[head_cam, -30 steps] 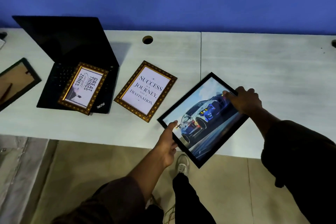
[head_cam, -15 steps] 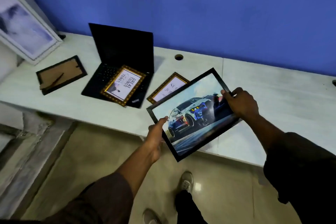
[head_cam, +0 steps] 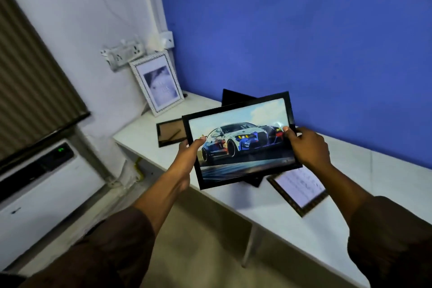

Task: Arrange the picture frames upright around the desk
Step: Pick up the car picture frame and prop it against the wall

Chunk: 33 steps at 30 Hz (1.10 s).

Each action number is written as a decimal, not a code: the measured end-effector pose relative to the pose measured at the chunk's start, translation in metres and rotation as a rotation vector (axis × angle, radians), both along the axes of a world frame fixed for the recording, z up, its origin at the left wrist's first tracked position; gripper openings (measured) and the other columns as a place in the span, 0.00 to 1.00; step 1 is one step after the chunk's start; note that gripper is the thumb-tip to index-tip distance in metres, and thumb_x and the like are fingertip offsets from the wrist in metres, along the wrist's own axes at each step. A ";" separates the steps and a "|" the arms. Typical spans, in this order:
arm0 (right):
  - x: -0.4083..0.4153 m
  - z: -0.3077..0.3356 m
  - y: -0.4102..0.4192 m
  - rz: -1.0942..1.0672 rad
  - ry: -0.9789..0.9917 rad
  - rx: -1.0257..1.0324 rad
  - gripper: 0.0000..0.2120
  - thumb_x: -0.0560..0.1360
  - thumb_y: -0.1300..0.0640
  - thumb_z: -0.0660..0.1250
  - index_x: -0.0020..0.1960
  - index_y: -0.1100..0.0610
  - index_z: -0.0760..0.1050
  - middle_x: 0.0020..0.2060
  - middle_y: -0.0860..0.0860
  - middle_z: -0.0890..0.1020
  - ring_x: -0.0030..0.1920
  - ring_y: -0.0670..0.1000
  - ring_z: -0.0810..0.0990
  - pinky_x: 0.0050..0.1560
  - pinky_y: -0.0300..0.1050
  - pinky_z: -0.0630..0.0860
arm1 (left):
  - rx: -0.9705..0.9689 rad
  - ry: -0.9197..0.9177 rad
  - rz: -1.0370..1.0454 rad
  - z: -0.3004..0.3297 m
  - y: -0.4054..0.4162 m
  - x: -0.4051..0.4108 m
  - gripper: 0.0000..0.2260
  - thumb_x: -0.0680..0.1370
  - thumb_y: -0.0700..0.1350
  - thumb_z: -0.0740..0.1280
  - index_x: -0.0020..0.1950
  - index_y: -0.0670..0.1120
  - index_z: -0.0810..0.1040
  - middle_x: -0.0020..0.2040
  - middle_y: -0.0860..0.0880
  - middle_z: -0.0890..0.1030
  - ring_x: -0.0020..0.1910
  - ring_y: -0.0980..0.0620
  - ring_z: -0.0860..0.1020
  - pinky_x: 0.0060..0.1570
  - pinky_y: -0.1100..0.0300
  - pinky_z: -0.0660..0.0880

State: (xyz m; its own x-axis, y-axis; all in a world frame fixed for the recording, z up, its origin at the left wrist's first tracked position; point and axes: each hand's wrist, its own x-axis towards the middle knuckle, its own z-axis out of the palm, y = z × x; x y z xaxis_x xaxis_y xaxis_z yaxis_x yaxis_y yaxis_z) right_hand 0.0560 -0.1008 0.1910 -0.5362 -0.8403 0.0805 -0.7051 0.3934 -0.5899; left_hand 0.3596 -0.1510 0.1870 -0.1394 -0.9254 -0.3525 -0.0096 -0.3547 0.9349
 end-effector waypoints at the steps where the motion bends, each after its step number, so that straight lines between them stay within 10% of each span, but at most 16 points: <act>1: 0.008 0.007 -0.010 0.015 0.003 -0.011 0.31 0.77 0.31 0.54 0.59 0.55 0.79 0.57 0.60 0.83 0.59 0.65 0.78 0.52 0.54 0.74 | -0.039 -0.012 0.000 0.008 -0.011 0.008 0.40 0.71 0.65 0.68 0.78 0.53 0.58 0.78 0.50 0.65 0.76 0.47 0.62 0.69 0.49 0.58; 7: 0.043 0.042 -0.096 0.129 0.009 -0.042 0.27 0.79 0.34 0.56 0.52 0.56 0.80 0.53 0.61 0.84 0.55 0.65 0.79 0.45 0.49 0.68 | -0.166 -0.012 0.059 0.051 -0.096 0.046 0.28 0.72 0.62 0.68 0.68 0.52 0.69 0.63 0.52 0.78 0.60 0.50 0.78 0.60 0.51 0.73; 13: 0.063 0.067 -0.209 0.213 -0.065 -0.117 0.36 0.76 0.30 0.56 0.64 0.59 0.78 0.59 0.59 0.83 0.60 0.64 0.79 0.57 0.55 0.76 | -0.287 -0.045 0.157 0.084 -0.203 0.070 0.30 0.78 0.57 0.66 0.76 0.49 0.61 0.72 0.50 0.70 0.69 0.49 0.68 0.64 0.54 0.62; 18: 0.072 0.096 -0.304 0.246 -0.089 -0.160 0.32 0.78 0.33 0.56 0.62 0.59 0.79 0.56 0.59 0.84 0.56 0.62 0.80 0.50 0.51 0.75 | -0.365 -0.062 0.166 0.115 -0.287 0.077 0.23 0.80 0.53 0.64 0.73 0.50 0.64 0.64 0.53 0.74 0.51 0.61 0.74 0.52 0.65 0.67; 22: 0.072 0.110 -0.354 0.249 -0.104 -0.203 0.31 0.78 0.34 0.59 0.63 0.60 0.78 0.59 0.59 0.83 0.59 0.62 0.79 0.55 0.52 0.76 | -0.380 -0.081 0.161 0.121 -0.334 0.082 0.23 0.78 0.53 0.67 0.71 0.51 0.65 0.68 0.51 0.74 0.67 0.50 0.72 0.71 0.53 0.64; 27: 0.068 0.118 -0.420 0.226 -0.115 -0.204 0.29 0.77 0.35 0.60 0.62 0.58 0.79 0.55 0.59 0.84 0.55 0.62 0.81 0.51 0.51 0.76 | -0.397 -0.071 0.128 0.120 -0.403 0.076 0.20 0.80 0.51 0.66 0.69 0.52 0.65 0.63 0.53 0.75 0.59 0.53 0.74 0.56 0.61 0.67; 33: 0.061 0.083 -0.487 0.121 -0.097 -0.077 0.28 0.78 0.35 0.60 0.58 0.59 0.79 0.53 0.59 0.84 0.54 0.62 0.80 0.46 0.49 0.72 | -0.301 -0.066 0.040 0.080 -0.507 0.067 0.28 0.76 0.55 0.70 0.73 0.51 0.64 0.66 0.53 0.77 0.61 0.52 0.76 0.66 0.50 0.69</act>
